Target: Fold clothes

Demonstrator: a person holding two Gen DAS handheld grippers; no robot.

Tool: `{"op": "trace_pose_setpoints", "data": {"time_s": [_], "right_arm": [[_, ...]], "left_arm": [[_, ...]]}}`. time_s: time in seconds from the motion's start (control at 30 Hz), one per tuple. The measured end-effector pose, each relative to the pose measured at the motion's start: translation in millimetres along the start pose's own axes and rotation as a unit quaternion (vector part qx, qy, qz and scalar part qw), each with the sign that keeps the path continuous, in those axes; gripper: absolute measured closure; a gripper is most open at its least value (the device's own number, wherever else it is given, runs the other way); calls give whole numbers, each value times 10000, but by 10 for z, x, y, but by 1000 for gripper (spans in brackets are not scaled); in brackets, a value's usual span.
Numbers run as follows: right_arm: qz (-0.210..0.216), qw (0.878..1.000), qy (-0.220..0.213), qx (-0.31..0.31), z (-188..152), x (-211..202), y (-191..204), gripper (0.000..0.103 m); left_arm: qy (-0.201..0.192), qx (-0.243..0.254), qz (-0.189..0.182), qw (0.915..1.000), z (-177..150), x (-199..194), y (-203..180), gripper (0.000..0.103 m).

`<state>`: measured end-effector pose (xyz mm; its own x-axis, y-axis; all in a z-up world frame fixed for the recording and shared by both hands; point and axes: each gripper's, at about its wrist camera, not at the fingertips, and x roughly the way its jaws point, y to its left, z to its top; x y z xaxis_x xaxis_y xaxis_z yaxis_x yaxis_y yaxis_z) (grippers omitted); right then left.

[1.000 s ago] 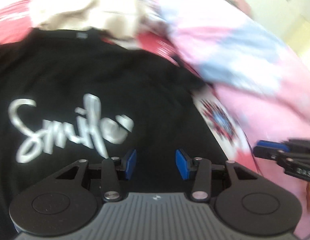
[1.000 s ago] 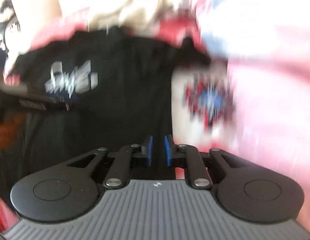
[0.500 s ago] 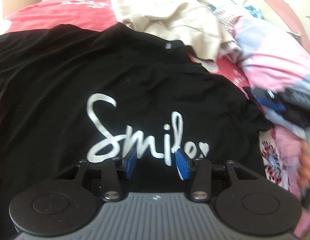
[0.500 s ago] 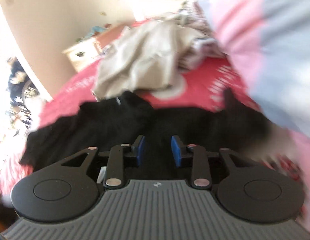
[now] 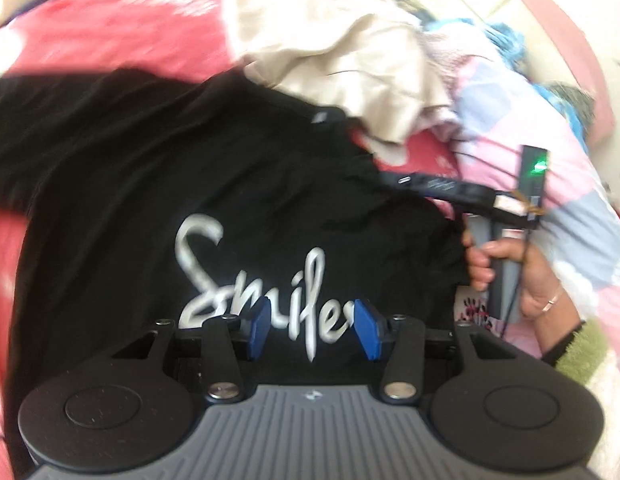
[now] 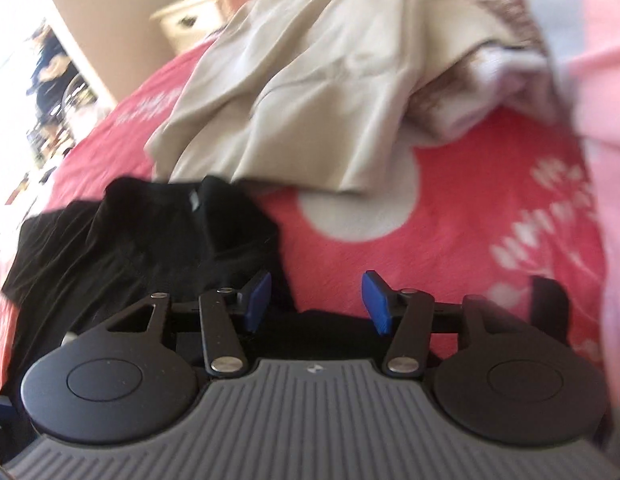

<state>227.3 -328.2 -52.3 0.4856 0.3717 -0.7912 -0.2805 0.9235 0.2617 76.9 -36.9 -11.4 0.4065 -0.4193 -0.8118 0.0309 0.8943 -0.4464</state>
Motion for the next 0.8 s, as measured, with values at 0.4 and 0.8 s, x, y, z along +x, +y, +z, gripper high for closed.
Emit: {"op": "trace_pose_setpoints", "data": {"time_s": [0.4,0.8], "right_arm": [[-245,9926,-288,-1151,-46,100,415,100],[-2771,9282,-1384,-2062,-267,293,636,94]], "left_arm": [[-210,807,1221,9890,180,461,192,56],[-560,886,1590,9817,79,308,561,56]]}}
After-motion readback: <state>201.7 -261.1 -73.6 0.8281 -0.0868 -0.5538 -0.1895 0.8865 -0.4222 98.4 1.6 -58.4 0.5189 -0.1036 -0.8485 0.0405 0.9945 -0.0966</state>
